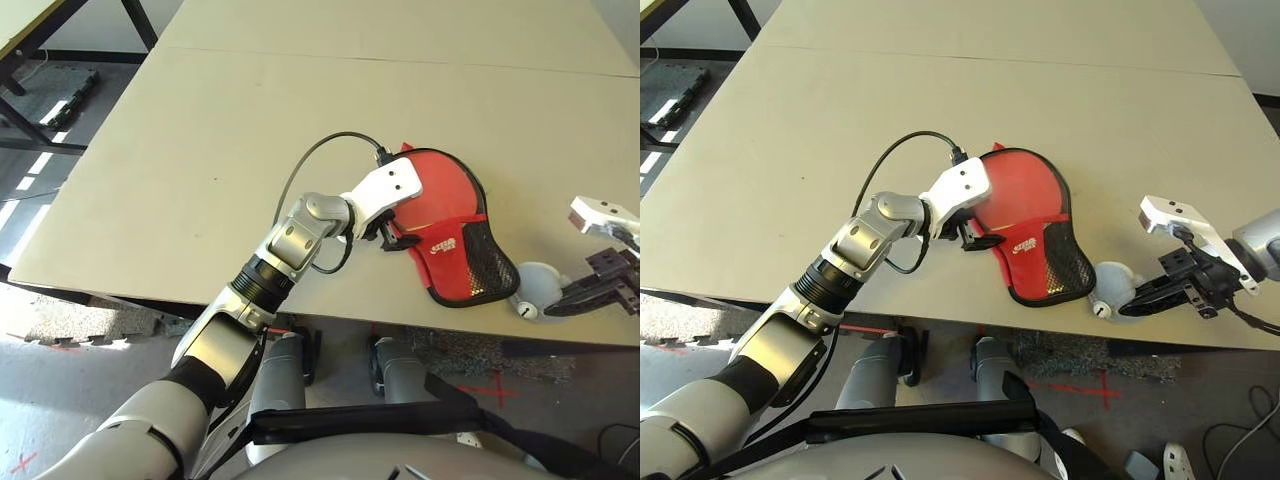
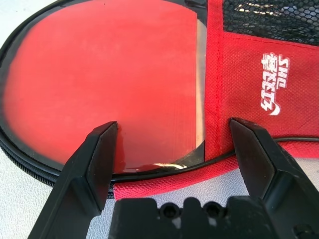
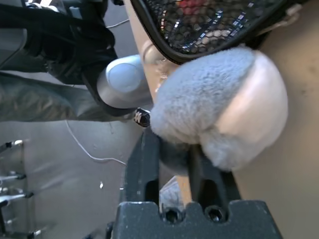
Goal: Store the ping-pong paddle in its case and zip it.
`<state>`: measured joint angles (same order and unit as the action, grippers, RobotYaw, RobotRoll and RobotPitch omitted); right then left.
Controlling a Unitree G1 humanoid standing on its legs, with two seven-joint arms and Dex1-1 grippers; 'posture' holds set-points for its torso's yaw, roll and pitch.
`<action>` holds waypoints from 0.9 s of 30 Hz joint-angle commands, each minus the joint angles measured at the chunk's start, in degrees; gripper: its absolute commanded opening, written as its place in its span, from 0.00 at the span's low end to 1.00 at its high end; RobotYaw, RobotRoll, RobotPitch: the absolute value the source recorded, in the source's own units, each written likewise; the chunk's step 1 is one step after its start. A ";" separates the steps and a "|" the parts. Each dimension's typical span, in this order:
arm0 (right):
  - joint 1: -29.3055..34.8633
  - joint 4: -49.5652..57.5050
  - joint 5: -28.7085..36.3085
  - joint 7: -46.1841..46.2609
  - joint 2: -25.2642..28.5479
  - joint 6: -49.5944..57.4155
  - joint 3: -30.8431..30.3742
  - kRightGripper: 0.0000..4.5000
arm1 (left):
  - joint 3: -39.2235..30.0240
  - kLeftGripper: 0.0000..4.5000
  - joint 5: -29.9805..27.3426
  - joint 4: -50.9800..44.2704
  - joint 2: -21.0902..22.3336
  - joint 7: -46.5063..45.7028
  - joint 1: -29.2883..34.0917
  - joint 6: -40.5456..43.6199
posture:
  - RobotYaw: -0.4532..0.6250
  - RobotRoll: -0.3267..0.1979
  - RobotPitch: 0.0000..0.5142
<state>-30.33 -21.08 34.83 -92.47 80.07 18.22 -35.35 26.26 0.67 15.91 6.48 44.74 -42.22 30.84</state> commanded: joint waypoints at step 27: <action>-17.28 -45.14 -9.89 35.40 -26.82 -18.03 41.01 0.99 | -33.66 1.00 -11.54 -3.74 7.55 -15.83 -4.40 3.16 | 0.29 0.62 0.34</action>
<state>-48.56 -65.00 25.55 -60.84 53.45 2.67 2.88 -5.11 -11.43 9.98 13.75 32.35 -47.22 37.13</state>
